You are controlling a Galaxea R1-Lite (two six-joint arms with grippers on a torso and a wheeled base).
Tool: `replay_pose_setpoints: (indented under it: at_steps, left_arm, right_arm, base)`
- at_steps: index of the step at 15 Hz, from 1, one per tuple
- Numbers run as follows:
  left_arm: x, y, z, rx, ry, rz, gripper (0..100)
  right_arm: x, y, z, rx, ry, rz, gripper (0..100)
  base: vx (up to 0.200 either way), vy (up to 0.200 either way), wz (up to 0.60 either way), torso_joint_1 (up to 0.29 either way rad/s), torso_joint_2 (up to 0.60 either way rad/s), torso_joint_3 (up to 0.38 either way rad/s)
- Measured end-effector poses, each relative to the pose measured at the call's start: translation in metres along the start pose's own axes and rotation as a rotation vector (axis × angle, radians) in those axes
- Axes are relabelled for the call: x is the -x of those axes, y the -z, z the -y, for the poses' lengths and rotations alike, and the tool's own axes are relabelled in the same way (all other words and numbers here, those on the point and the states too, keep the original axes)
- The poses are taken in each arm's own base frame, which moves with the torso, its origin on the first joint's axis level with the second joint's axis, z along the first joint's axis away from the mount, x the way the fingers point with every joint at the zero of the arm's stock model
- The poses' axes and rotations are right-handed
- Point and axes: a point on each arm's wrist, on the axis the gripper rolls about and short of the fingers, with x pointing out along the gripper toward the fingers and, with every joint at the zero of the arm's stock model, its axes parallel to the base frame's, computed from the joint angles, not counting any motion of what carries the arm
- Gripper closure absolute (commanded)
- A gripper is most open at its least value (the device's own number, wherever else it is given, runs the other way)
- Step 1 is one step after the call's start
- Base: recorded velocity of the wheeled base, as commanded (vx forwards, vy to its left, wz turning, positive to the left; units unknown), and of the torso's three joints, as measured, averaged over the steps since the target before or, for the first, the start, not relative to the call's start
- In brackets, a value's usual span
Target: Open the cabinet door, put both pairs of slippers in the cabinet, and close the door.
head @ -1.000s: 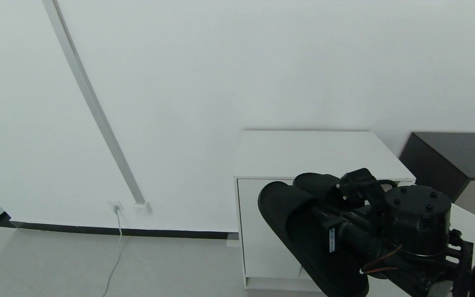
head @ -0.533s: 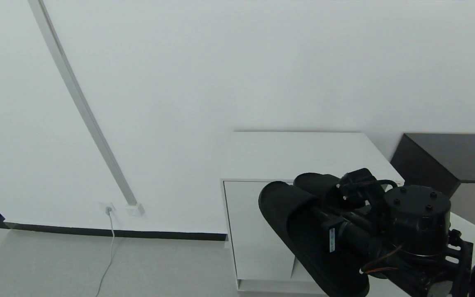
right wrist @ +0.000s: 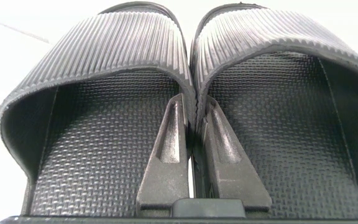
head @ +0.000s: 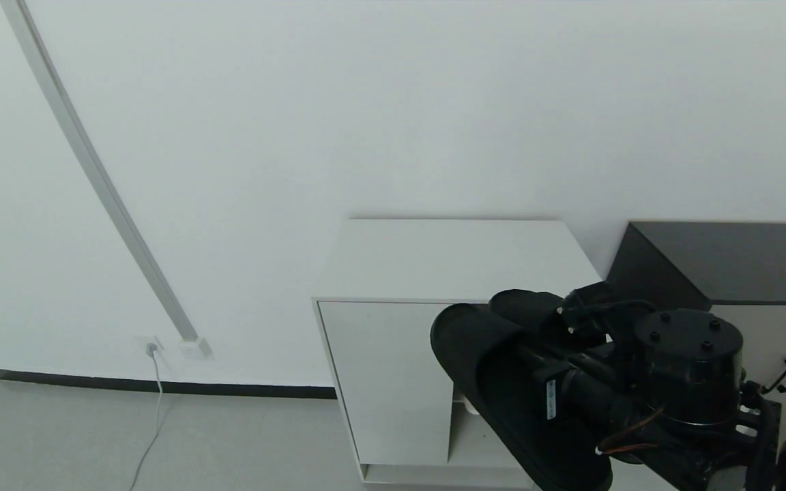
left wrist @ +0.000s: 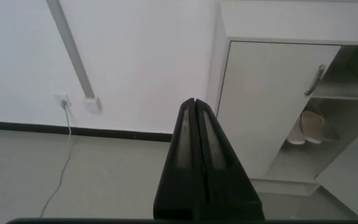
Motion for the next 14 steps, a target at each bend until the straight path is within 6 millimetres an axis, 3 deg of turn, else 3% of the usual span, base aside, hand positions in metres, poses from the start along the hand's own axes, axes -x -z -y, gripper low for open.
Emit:
replay_pose_setpoints:
  at_steps: [3,14]
  left_arm:
    - [0.0,0.0,0.0,-0.001,-0.001,0.0,100]
    - [0.0,0.0002,0.0,-0.001,-0.002,-0.001,100]
  right_arm:
    - [-0.0019,0.001,0.0004,-0.002,0.004,-0.001,100]
    - [-0.0065,0.0088,0.0013,0.005,0.011,-0.03,100]
  base:
    - [0.0,-0.2,0.0,0.002,0.01,0.002]
    - [0.0,0.0,0.0,0.0,0.0,0.0]
